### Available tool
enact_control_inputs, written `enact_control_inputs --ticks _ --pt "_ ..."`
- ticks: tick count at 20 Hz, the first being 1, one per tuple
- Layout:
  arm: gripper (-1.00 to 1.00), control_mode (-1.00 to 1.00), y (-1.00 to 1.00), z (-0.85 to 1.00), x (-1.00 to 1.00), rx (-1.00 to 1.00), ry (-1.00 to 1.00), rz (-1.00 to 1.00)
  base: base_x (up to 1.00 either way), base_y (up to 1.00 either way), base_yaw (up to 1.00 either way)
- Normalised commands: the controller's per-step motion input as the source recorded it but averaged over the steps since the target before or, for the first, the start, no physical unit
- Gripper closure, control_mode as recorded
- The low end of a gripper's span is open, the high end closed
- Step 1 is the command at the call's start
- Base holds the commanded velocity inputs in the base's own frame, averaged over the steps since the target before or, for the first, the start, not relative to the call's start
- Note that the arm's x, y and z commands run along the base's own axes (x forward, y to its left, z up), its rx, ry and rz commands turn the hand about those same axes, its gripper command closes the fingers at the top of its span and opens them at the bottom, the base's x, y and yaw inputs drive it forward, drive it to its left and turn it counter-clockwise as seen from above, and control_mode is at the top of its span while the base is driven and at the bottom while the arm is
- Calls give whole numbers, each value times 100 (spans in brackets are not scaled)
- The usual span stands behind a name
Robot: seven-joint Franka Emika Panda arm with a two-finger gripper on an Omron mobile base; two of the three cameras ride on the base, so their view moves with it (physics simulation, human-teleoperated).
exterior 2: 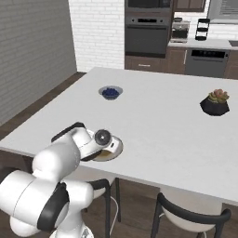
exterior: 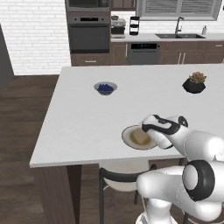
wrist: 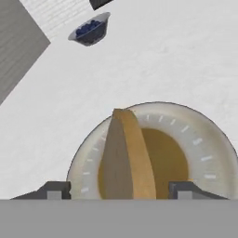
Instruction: Start the toaster. Once the lever pops up, take the bread to the plate on the dining counter.
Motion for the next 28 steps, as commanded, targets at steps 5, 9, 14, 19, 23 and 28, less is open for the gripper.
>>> enact_control_inputs --ticks 5,9,14,19,23,28 --pt "-100 -100 -48 23 2 -9 1 -9 0 0 0" --pt "-100 -100 -58 1 2 -11 7 -11 0 0 0" --pt "-100 -100 -54 47 -3 -9 8 -11 0 0 0" --pt "-100 -100 -5 100 -69 0 2 -3 0 0 0" --pt "-100 -100 14 100 -79 3 32 0 0 0 0" --pt "-100 -100 21 100 -66 7 64 0 0 0 0"
